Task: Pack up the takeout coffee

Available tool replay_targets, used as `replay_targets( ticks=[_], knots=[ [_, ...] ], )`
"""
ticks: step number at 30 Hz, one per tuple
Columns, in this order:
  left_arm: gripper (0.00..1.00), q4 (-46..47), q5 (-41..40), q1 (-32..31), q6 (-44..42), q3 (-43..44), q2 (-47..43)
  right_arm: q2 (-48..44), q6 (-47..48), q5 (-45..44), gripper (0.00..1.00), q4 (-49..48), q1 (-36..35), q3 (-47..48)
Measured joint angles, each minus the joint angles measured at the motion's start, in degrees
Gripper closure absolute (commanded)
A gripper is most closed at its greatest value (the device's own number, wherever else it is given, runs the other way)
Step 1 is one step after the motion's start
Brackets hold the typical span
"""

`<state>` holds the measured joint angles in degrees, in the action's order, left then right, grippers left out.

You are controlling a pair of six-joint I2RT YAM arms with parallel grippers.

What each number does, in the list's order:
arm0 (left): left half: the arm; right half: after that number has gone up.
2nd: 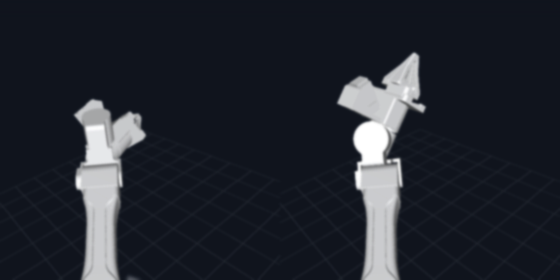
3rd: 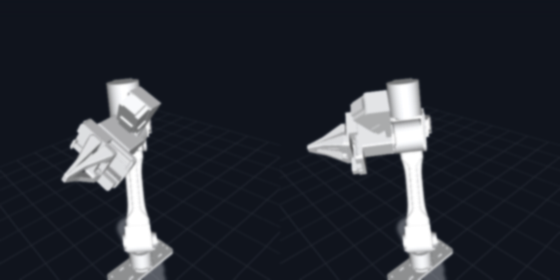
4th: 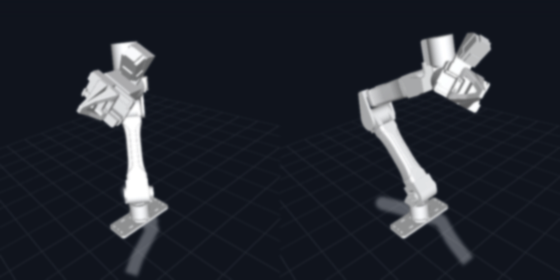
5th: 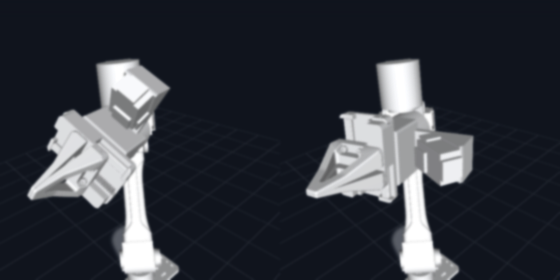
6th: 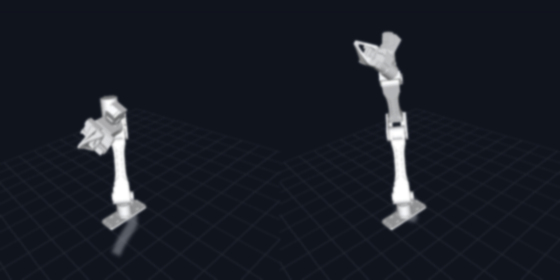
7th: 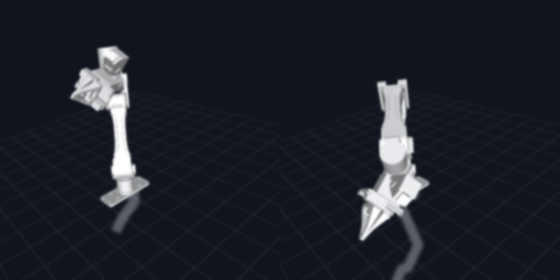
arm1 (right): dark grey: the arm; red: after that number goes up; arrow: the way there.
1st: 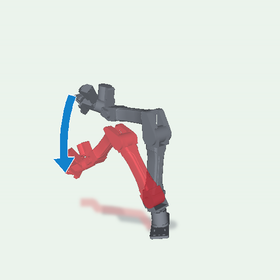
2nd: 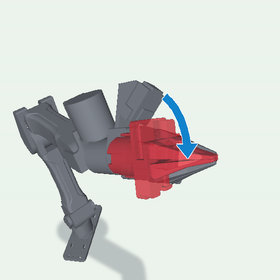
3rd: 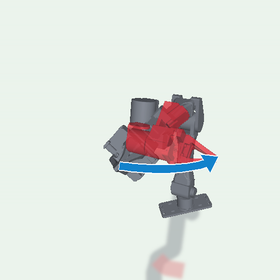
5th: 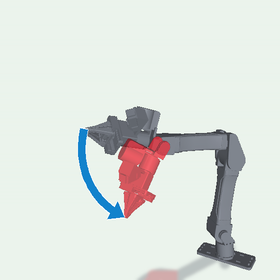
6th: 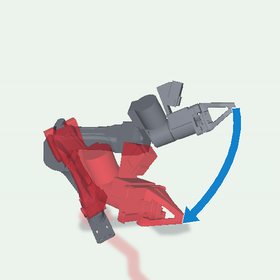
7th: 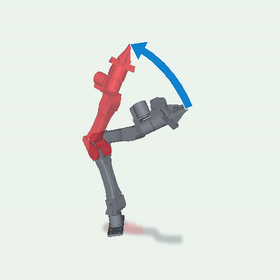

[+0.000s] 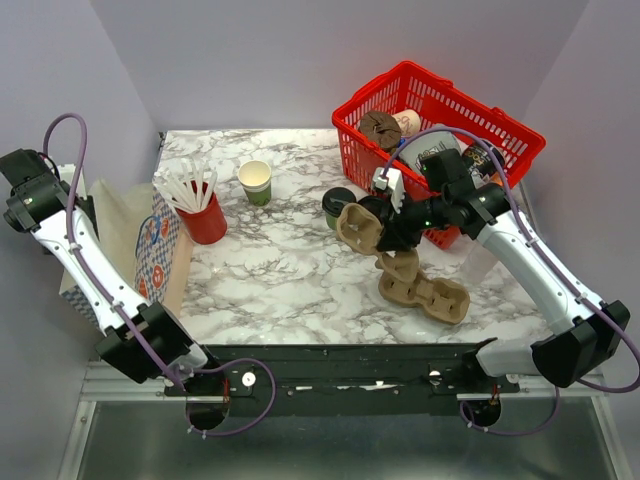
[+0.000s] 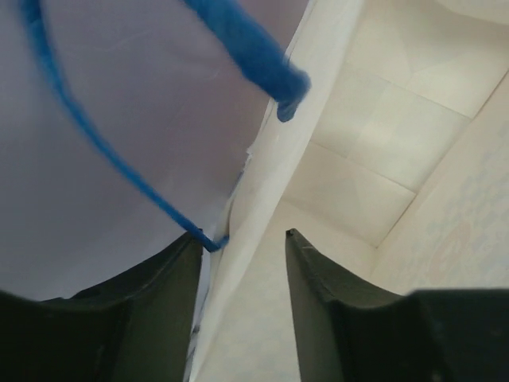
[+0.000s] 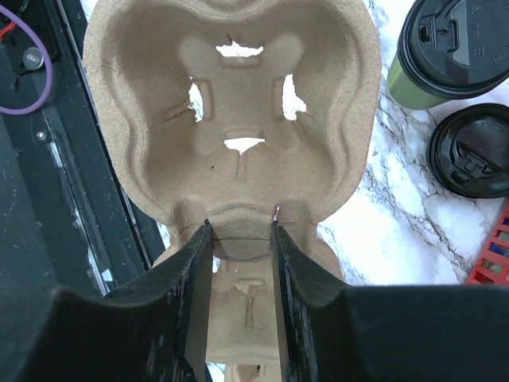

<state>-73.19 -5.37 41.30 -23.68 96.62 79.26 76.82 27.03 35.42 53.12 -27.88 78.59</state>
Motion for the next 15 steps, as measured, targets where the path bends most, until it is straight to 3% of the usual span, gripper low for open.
replay_targets(
  ticks=[3, 11, 15],
  knots=[
    [0.69, 0.26, 1.77, 0.02, 0.33, 0.17, 0.74, 0.0, 0.0, -0.02, 1.0, 0.0, 0.0, -0.02],
    [0.77, 0.42, 6.62, 0.0, 0.61, 0.13, 1.53, 0.15, 0.02, -0.02, 0.99, 0.02, 0.0, -0.02],
    [0.99, 0.94, 8.52, 0.02, -0.26, -1.44, 0.96, 0.74, 0.26, 0.0, 0.99, 0.09, 0.0, 0.0]
  ],
)
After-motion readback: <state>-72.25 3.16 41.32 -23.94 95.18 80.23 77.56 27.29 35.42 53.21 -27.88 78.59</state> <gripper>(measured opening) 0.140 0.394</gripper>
